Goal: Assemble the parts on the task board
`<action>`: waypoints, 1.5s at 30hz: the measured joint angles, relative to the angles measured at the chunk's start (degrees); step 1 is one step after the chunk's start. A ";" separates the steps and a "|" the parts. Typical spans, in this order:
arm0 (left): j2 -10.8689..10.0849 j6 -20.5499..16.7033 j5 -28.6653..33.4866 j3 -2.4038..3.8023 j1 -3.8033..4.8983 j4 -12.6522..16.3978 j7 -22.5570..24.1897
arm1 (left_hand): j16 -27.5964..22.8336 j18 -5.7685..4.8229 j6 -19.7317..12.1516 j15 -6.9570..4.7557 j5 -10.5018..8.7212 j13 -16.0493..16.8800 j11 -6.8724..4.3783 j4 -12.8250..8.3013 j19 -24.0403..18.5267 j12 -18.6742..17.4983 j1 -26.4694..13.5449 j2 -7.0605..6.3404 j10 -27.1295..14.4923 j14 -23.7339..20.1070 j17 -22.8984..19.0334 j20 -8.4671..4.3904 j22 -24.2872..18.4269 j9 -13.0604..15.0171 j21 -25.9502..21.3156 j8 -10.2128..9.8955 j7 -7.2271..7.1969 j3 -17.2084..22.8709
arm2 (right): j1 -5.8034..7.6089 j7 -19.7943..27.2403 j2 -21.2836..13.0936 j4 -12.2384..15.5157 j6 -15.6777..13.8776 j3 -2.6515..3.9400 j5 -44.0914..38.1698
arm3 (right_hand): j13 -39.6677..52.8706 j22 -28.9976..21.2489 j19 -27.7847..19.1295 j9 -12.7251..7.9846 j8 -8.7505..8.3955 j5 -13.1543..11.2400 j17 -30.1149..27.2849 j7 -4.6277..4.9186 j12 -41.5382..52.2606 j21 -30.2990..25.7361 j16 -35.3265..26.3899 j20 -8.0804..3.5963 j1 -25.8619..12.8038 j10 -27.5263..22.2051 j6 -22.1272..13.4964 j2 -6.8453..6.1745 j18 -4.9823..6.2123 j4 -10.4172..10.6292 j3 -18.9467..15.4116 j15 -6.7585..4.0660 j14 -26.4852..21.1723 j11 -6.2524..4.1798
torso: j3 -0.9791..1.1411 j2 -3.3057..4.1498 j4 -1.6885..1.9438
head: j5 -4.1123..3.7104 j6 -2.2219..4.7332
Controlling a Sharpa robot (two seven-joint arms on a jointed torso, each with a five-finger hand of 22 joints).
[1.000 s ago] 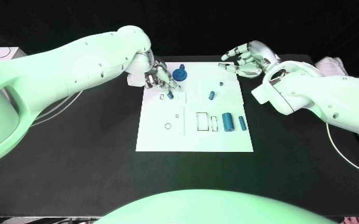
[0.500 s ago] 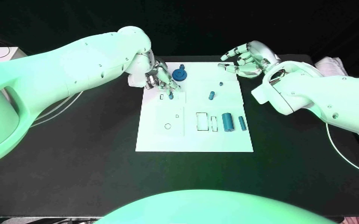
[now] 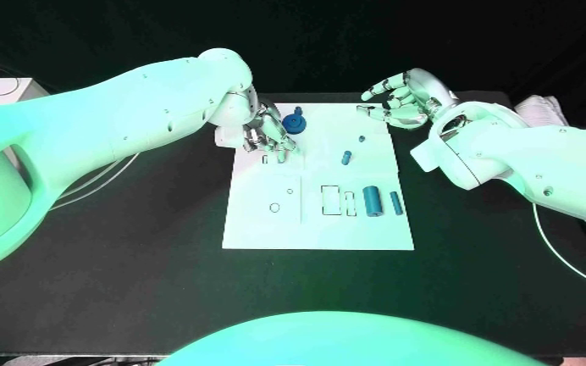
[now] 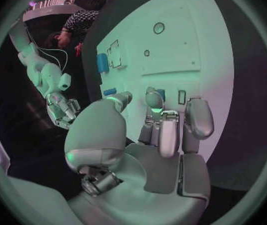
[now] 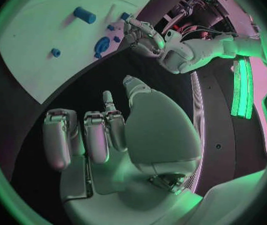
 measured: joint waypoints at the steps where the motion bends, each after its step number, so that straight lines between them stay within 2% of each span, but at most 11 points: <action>1: -0.11 -0.18 0.16 0.01 -0.02 0.18 0.05 | 0.00 0.00 0.00 0.00 0.00 0.00 0.00 0.00 0.09 0.00 0.00 -0.01 0.00 0.00 0.00 0.09 0.00 -0.17 0.00 -0.13 0.00 0.00 | 0.00 0.00 0.00 0.00 0.00 0.00 0.00 | 0.00 0.00 0.00 0.00 0.00 0.00 0.00 0.00 0.00 0.00 0.00 0.00 0.00 0.00 0.00 0.00 0.00 0.00 0.00 0.00 0.00 0.00 | 0.00 0.01 -0.03 | 0.00 0.03; 5: -0.98 -1.18 0.68 0.35 -0.19 1.05 0.28 | 0.00 0.00 0.50 0.00 0.00 0.23 0.03 0.00 -0.05 0.00 0.55 0.10 0.03 0.00 0.00 0.24 0.04 -0.42 0.00 -0.13 0.38 0.00 | 0.00 0.00 0.01 -0.01 0.01 0.00 0.01 | 0.00 0.00 0.00 0.00 0.00 0.00 0.01 0.00 0.00 0.00 0.00 0.00 0.00 0.00 0.00 0.00 0.00 0.00 0.00 0.00 0.00 0.00 | 0.04 0.06 -0.10 | 0.04 0.16; 11: -3.05 -2.89 1.65 2.62 -0.32 2.63 0.64 | 0.00 0.00 1.78 0.00 0.00 0.61 0.22 0.06 -0.05 0.00 1.20 0.15 0.23 0.00 0.00 0.23 0.21 -0.47 0.01 -0.13 -0.12 -0.40 | -0.02 0.02 -0.08 -0.02 0.01 0.00 0.04 | 0.00 -0.01 0.00 0.00 0.00 0.00 0.05 0.00 0.00 0.00 0.00 0.00 0.00 0.00 0.00 0.00 0.00 0.00 0.00 0.00 0.00 0.00 | 0.05 0.11 -0.12 | -0.21 0.27; 17: -5.18 -4.24 3.66 4.41 -0.30 4.70 1.20 | 0.00 0.00 2.26 0.00 0.00 0.50 0.00 0.03 -0.04 0.01 1.47 0.33 0.45 0.00 0.00 0.22 0.08 -0.47 -0.04 -0.13 -0.20 -0.42 | -0.03 0.04 -0.13 -0.03 0.01 0.00 0.07 | 0.00 -0.01 0.00 -0.06 0.00 0.00 0.04 0.00 0.00 0.00 0.00 0.00 0.00 0.00 0.00 0.00 0.00 -0.17 0.16 0.00 0.00 0.00 | 0.04 0.03 0.06 | -0.28 0.53; 22: -6.88 -5.41 6.13 5.33 -0.26 5.92 1.91 | -0.39 0.00 1.50 0.00 0.36 -2.93 0.10 -0.26 -1.83 -1.62 3.32 0.15 -1.76 0.00 0.00 0.50 -2.50 -0.47 -1.55 -0.13 0.08 -0.71 | -0.03 0.06 -0.14 -0.09 0.01 0.00 0.08 | 0.00 -0.02 0.00 -0.06 0.00 0.00 0.04 0.00 0.00 0.00 0.00 0.00 0.00 0.00 0.00 0.00 0.00 -0.17 0.16 0.00 0.00 0.00 | 0.01 0.00 0.07 | -0.15 0.80; 26: -8.12 -7.04 7.29 5.60 -0.26 5.99 2.75 | -2.10 0.00 -0.03 0.34 0.61 -6.88 0.51 -0.26 -4.32 -3.83 5.60 0.31 -5.05 0.10 0.00 0.69 -5.65 -0.04 -3.55 0.46 0.43 -0.71 | -0.08 0.07 -0.20 -0.17 0.01 0.00 0.10 | 0.00 -0.02 0.00 -0.06 0.00 0.00 0.04 0.00 0.00 0.00 0.00 0.00 0.00 0.00 0.00 0.00 0.00 -0.17 0.16 0.00 0.00 0.00 | -0.04 -0.01 0.07 | -0.20 1.20; 27: -8.33 -7.54 7.31 5.64 -0.26 5.87 3.00 | -2.66 0.24 -0.46 0.43 0.61 -7.28 0.64 -0.27 -5.11 -4.17 5.97 0.43 -5.62 0.01 0.00 0.69 -6.56 0.13 -4.11 0.47 0.63 -0.70 | -0.08 0.08 -0.22 -0.21 0.01 0.00 0.10 | 0.00 -0.02 0.00 -0.06 0.00 0.00 0.04 0.00 0.00 0.00 0.00 0.00 0.00 0.00 0.00 0.00 0.00 -0.17 0.16 0.00 0.00 0.00 | -0.04 -0.01 0.06 | -0.22 1.31; 29: -8.66 -8.83 7.04 5.73 -0.27 5.42 3.62 | -4.76 1.82 -2.35 1.09 0.61 -8.03 1.23 -0.30 -8.02 -5.12 7.35 -0.12 -7.41 0.09 0.00 1.04 -10.67 0.31 -6.81 0.76 1.26 -0.26 | -0.08 0.09 -0.28 -0.32 0.00 0.00 0.11 | 0.00 -0.02 0.00 -0.06 0.00 0.00 0.03 0.00 0.00 0.00 0.00 0.00 0.00 0.00 0.00 0.00 0.00 -0.17 0.16 0.00 0.00 0.00 | -0.04 -0.02 0.07 | -0.27 1.49; 32: -8.99 -11.52 5.56 5.75 -0.27 4.36 4.97 | -6.97 1.83 -4.14 1.90 0.61 -8.73 1.89 -0.09 -10.51 -5.80 8.14 -0.91 -8.85 -0.98 0.00 1.43 -14.31 0.20 -9.44 0.76 2.07 -0.06 | -0.08 0.12 -0.33 -0.61 0.00 0.00 0.13 | 0.00 -0.02 0.00 -0.06 0.00 0.00 0.03 0.00 0.00 0.00 0.00 0.00 0.00 0.00 0.00 0.00 0.00 -0.17 0.16 0.00 0.00 0.00 | -0.08 -0.02 0.09 | -0.32 1.84; 38: -8.56 -17.30 0.45 5.79 -0.21 1.02 8.38 | -7.67 1.83 -4.82 2.03 0.61 -8.98 2.15 0.15 -10.68 -5.80 8.40 -1.17 -9.11 -1.43 0.00 1.61 -15.10 -0.20 -9.79 0.76 2.36 -0.31 | -0.09 0.25 -0.27 -1.08 -0.01 0.00 0.18 | 0.00 -0.03 0.00 -0.06 0.00 0.00 0.03 0.00 0.00 0.00 0.00 0.00 0.00 0.00 0.00 0.00 0.00 -0.16 0.16 0.00 0.00 0.00 | -0.12 0.07 0.07 | -0.16 2.65; 45: -6.21 -20.52 -5.46 5.82 -0.02 -2.88 10.78 | -7.66 1.83 -4.82 2.03 1.01 -9.18 2.16 0.15 -10.63 -5.80 8.67 -1.44 -9.11 -1.43 0.00 1.64 -14.75 -0.50 -10.01 0.76 2.36 -0.31 | -0.11 0.45 -0.08 -1.37 -0.02 0.00 0.24 | 0.00 -0.03 0.00 -0.06 0.00 0.00 0.02 0.00 0.00 0.00 0.00 0.00 0.00 0.00 0.00 0.00 0.00 -0.17 0.16 0.00 0.00 0.00 | -0.09 0.30 -0.07 | 0.00 3.37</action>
